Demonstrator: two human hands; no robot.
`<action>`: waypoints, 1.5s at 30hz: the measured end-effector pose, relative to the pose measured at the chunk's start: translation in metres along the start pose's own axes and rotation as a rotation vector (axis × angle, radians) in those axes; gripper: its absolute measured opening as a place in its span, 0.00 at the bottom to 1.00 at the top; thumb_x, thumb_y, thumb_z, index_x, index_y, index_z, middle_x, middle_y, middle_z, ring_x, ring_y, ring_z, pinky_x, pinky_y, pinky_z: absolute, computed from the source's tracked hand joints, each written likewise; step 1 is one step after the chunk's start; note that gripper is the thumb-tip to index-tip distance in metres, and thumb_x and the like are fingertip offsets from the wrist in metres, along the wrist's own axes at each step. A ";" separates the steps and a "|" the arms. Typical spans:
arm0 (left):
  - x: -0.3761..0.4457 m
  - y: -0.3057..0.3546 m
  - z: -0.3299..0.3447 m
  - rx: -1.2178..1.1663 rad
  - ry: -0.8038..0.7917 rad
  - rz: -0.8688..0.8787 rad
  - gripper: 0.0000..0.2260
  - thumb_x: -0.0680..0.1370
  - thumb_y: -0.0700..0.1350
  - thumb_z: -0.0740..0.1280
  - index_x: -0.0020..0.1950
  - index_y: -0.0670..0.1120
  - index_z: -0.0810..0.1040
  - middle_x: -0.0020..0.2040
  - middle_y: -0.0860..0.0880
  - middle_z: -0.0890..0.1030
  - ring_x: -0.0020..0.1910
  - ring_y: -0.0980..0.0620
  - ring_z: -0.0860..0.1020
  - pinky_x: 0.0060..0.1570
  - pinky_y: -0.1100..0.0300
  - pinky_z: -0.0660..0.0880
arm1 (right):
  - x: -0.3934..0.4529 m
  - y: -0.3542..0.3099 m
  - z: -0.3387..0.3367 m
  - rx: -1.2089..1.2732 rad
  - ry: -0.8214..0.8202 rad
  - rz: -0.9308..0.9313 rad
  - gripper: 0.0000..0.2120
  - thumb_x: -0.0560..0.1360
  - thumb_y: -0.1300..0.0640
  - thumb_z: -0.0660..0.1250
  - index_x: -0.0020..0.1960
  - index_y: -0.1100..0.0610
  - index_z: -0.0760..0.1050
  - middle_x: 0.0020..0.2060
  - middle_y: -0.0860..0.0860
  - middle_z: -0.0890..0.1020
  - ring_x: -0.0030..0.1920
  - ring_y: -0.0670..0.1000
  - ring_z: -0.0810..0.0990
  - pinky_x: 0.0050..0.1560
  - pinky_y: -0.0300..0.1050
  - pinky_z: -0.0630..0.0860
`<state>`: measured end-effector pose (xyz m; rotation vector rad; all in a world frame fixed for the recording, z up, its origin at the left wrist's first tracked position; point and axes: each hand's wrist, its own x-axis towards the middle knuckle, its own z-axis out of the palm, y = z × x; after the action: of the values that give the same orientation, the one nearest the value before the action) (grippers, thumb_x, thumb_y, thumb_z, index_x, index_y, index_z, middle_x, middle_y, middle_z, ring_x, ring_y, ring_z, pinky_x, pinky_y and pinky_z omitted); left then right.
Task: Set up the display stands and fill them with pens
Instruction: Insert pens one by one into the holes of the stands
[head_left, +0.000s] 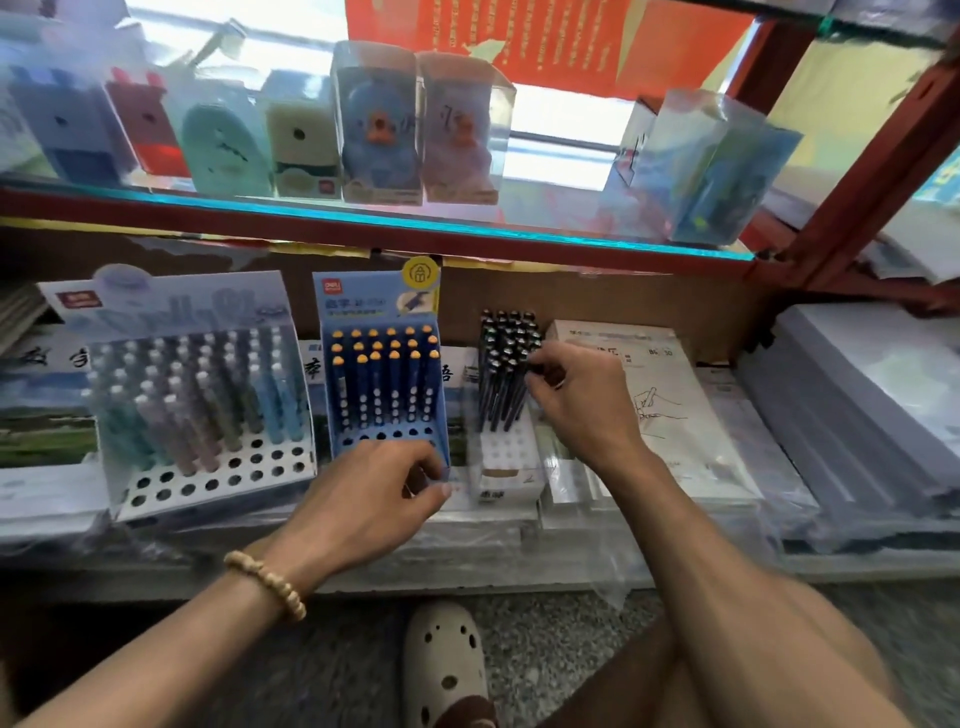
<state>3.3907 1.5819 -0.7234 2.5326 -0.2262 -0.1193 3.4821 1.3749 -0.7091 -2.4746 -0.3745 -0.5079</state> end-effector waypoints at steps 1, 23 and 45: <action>0.000 0.000 0.000 -0.005 -0.002 -0.003 0.06 0.79 0.55 0.66 0.52 0.56 0.79 0.44 0.60 0.80 0.43 0.63 0.77 0.45 0.61 0.78 | -0.001 0.000 0.002 -0.013 -0.014 -0.018 0.06 0.75 0.61 0.73 0.51 0.57 0.84 0.44 0.52 0.85 0.43 0.50 0.81 0.50 0.50 0.80; -0.038 -0.012 -0.051 0.034 0.054 0.006 0.10 0.79 0.55 0.67 0.57 0.54 0.78 0.47 0.59 0.80 0.45 0.62 0.78 0.47 0.64 0.78 | 0.013 -0.090 -0.005 0.132 -0.148 -0.100 0.15 0.75 0.50 0.73 0.59 0.55 0.80 0.47 0.47 0.82 0.44 0.45 0.80 0.49 0.48 0.82; -0.292 -0.115 -0.176 0.146 0.479 -0.629 0.11 0.78 0.59 0.66 0.54 0.55 0.80 0.47 0.59 0.81 0.46 0.62 0.78 0.49 0.57 0.77 | 0.028 -0.384 0.080 0.073 -0.656 -0.750 0.18 0.75 0.46 0.69 0.62 0.52 0.79 0.56 0.49 0.83 0.56 0.51 0.79 0.58 0.50 0.77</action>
<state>3.1433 1.8272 -0.6337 2.5951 0.7739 0.2691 3.3862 1.7304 -0.5719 -2.3055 -1.5716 0.0718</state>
